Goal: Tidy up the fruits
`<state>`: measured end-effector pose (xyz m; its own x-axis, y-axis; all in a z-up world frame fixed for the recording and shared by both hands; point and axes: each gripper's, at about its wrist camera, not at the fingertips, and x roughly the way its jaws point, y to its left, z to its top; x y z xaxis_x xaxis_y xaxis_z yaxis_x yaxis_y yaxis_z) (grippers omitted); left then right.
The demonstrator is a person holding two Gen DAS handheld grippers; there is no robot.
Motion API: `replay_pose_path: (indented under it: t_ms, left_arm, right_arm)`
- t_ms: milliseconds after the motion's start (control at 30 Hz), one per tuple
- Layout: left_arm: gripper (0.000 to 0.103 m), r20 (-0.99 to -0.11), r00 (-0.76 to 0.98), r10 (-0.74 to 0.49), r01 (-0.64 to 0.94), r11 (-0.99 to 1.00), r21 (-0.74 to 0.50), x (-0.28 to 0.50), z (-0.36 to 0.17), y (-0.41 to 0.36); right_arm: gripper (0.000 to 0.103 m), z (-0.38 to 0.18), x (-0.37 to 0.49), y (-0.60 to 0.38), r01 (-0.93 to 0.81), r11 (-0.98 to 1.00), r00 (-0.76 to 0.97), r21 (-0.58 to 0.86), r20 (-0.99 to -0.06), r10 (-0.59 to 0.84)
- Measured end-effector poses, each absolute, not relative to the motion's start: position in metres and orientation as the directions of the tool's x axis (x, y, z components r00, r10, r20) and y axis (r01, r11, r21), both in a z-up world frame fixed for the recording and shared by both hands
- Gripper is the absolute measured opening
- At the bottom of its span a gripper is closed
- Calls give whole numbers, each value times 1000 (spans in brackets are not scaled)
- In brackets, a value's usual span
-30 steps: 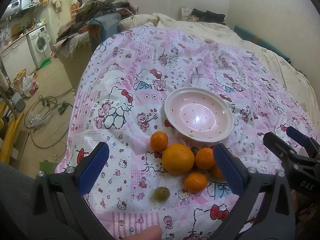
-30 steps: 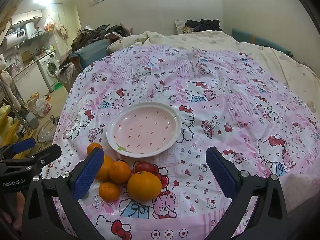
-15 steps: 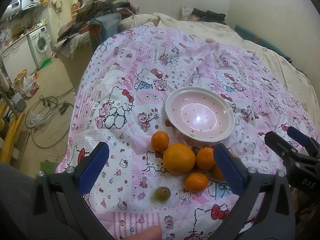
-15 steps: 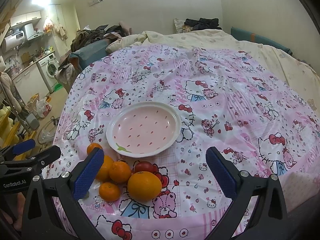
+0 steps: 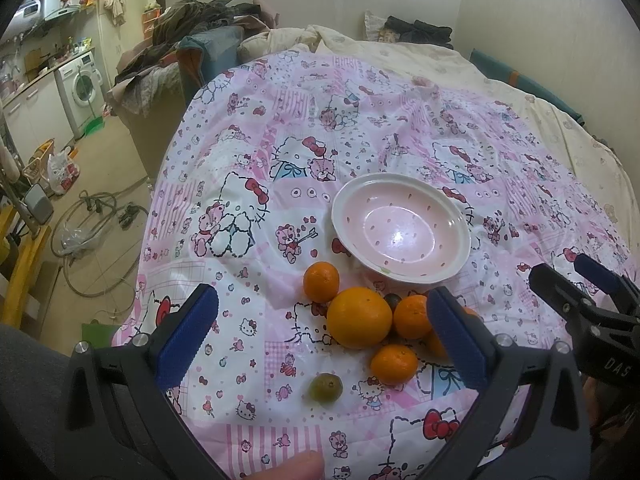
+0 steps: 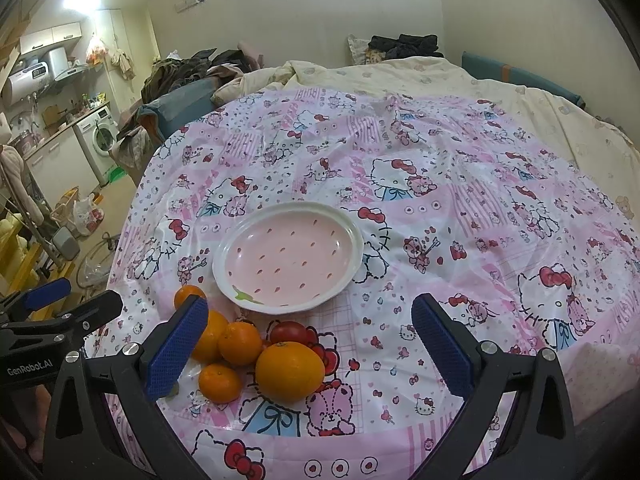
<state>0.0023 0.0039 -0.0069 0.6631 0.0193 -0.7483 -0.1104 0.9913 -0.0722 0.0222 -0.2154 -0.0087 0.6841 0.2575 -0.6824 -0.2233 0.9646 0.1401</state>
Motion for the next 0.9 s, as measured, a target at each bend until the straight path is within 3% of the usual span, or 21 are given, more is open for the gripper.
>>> replay_pose_path:
  t_ms: [900]
  left_arm:
    - [103, -751, 660, 24, -114, 991, -68, 2, -8, 6]
  right_arm:
    - [103, -9, 23, -217, -219, 963, 682, 154, -682, 264]
